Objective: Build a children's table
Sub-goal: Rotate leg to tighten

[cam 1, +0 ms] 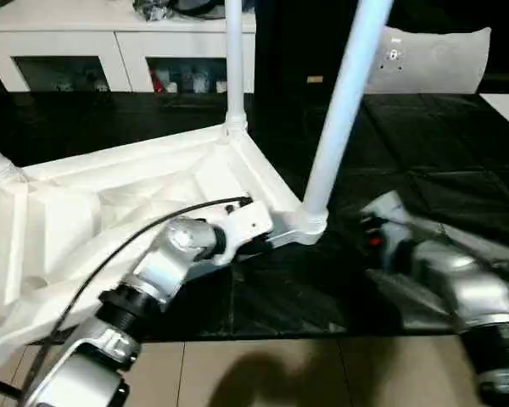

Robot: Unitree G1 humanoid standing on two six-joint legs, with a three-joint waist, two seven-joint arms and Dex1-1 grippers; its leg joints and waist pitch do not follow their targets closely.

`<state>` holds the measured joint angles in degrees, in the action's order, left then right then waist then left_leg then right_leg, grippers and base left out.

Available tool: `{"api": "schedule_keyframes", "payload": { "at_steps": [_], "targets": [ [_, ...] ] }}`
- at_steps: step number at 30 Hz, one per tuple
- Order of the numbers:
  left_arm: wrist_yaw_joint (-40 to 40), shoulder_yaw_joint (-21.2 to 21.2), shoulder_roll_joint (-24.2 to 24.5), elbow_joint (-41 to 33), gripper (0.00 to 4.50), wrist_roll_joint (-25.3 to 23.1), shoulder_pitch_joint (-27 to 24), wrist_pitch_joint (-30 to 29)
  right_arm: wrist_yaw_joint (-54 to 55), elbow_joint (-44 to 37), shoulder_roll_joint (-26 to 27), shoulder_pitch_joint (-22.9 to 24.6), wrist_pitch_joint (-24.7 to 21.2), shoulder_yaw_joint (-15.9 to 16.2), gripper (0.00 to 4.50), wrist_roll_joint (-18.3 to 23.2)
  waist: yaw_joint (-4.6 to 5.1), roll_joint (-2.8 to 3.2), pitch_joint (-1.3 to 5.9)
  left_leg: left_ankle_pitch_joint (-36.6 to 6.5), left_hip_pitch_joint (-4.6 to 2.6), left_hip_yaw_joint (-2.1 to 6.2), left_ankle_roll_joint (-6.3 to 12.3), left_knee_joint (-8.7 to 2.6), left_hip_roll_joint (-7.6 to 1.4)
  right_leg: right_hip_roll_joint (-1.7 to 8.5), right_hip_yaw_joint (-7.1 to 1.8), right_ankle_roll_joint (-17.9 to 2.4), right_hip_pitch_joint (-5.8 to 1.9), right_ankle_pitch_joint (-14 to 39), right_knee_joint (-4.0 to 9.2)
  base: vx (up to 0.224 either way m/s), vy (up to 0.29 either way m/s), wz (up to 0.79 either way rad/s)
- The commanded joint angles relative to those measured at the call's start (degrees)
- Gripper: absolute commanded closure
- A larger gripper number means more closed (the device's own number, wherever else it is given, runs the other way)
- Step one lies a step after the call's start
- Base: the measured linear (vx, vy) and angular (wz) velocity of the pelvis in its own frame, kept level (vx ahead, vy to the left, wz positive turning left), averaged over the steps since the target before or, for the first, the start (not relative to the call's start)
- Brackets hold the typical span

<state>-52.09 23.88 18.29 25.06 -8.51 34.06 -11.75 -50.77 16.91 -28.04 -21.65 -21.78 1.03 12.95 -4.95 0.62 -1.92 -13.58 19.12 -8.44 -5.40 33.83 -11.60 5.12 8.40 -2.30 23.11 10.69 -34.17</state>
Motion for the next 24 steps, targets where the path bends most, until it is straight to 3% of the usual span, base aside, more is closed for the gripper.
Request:
{"api": "schedule_keyframes", "payload": {
  "at_steps": [1, 4, 11, 13, 17, 24],
  "targets": [
    [-4.42, 3.47, 1.54, 1.33, 4.5, -1.02, -1.42, 1.75, -3.55, -2.19, -1.07, 0.4, 0.7, -0.29, 0.06, 1.28, -0.55, -0.3, 2.71, -3.42, 0.88, -0.24, 6.05, -3.77, -1.74, 4.27, -4.11, -7.95, -4.12, 12.92, 4.47, 0.0, 0.0, 0.0],
    [-9.11, 4.62, 2.98, 0.46, 4.5, 0.24, -1.89, 3.94, -6.65, -3.05, -2.9, 0.65, 1.54, 0.96, 0.06, 1.38, -0.71, -0.31, 2.93, -1.5, 0.84, -0.29, 5.59, -3.68, -1.91, 4.14, -4.14, -9.19, -4.0, 9.54, 3.83, 0.0, 0.0, 0.0],
    [-14.59, 4.7, 3.75, 0.76, 4.5, 2.22, -1.16, 7.58, -13.26, -3.34, -4.34, 0.26, 4.35, 4.69, 0.06, 1.14, -1.71, -0.43, 3.27, 1.79, 0.63, -0.51, 6.88, -3.29, -2.14, 4.24, -4.25, -11.79, -3.97, 3.22, 2.77, 0.0, 0.0, 0.0],
    [-15.75, 4.74, 3.97, 0.34, 4.5, 2.64, -1.19, 7.55, -14.13, -3.4, -4.32, 0.18, 4.43, 5.16, 0.06, 1.09, -1.86, -0.42, 3.26, 1.85, 0.7, -0.53, 6.85, -3.3, -2.13, 4.24, -4.25, -11.89, -4.03, 3.18, 2.71, 0.0, 0.0, 0.0],
    [-18.35, 5.06, 4.31, -0.04, 4.5, 3.33, -1.02, 8.33, -15.64, -0.57, -2.95, -1.63, 5.35, 7.53, 0.5, -0.45, -1.91, -0.49, 3.22, 0.98, 0.83, -0.55, 6.1, -3.35, -2.04, 4.3, -4.23, -11.5, -4.12, 4.96, 2.78, 0.0, 0.0, 0.0],
    [-18.9, 4.97, 4.19, 0.35, 4.5, 3.21, -0.95, 8.77, -16.21, 1.7, -2.12, -2.6, 6.35, 8.84, 0.97, -1.03, -2.32, -0.52, 3.32, 0.42, 0.7, -0.64, 5.17, -3.28, -2.08, 4.28, -4.29, -10.74, -4.01, 6.01, 2.78, 0.0, 0.0, 0.0]
  ]
}}
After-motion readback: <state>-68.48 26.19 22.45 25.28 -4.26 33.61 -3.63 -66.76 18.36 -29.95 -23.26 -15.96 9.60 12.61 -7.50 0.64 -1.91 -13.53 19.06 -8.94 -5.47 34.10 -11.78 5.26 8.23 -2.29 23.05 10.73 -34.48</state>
